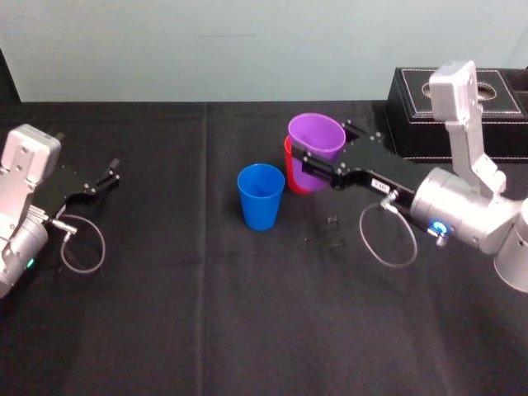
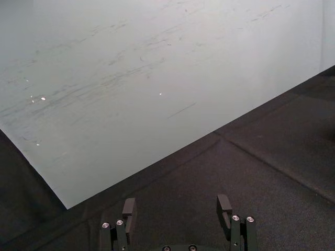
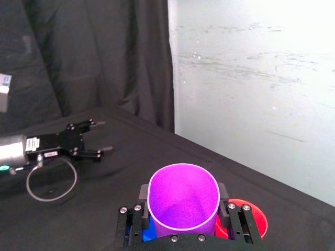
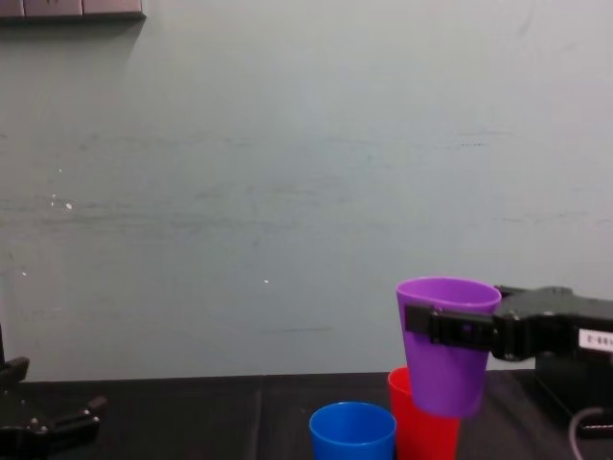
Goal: Stack the three plastic cups sequentially using one hand.
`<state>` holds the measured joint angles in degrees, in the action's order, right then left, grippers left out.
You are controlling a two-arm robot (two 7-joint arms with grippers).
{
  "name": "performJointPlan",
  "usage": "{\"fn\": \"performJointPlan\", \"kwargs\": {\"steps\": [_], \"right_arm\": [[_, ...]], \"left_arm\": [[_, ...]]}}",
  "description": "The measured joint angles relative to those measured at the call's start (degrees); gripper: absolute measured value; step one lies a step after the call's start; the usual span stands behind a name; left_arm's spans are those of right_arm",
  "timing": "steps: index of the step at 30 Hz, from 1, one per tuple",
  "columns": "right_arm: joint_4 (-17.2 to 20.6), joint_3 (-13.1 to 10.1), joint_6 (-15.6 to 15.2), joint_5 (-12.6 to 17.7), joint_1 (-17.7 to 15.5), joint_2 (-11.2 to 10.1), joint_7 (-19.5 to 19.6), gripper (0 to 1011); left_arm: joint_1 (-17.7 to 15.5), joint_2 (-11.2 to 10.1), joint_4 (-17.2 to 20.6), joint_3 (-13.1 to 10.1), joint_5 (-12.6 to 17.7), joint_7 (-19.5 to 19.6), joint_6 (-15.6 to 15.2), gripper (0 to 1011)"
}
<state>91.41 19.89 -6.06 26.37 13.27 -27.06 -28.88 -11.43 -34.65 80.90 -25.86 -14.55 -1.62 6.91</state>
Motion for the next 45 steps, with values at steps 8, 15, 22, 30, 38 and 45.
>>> {"fn": "performJointPlan", "kwargs": {"steps": [8, 15, 22, 30, 38, 45], "right_arm": [[-2.94, 0.93, -1.43, 0.9, 4.07, 0.87, 1.63, 726], [-6.42, 1.81, -1.61, 1.17, 7.22, 1.91, 2.44, 726], [-9.51, 2.44, -1.0, 1.19, 9.22, 2.92, 2.7, 726], [-13.58, 3.12, 0.91, 0.54, 11.33, 4.18, 2.68, 726], [-17.0, 3.58, 3.04, -0.51, 12.69, 5.46, 2.16, 726], [-19.04, 4.05, 4.13, -1.41, 13.46, 6.26, 1.51, 726]], "left_arm": [[0.0, 0.0, 0.0, 0.0, 0.0, 0.0, 0.0, 1005], [0.0, 0.0, 0.0, 0.0, 0.0, 0.0, 0.0, 1005], [0.0, 0.0, 0.0, 0.0, 0.0, 0.0, 0.0, 1004], [0.0, 0.0, 0.0, 0.0, 0.0, 0.0, 0.0, 1005], [0.0, 0.0, 0.0, 0.0, 0.0, 0.0, 0.0, 1005], [0.0, 0.0, 0.0, 0.0, 0.0, 0.0, 0.0, 1005]]}}
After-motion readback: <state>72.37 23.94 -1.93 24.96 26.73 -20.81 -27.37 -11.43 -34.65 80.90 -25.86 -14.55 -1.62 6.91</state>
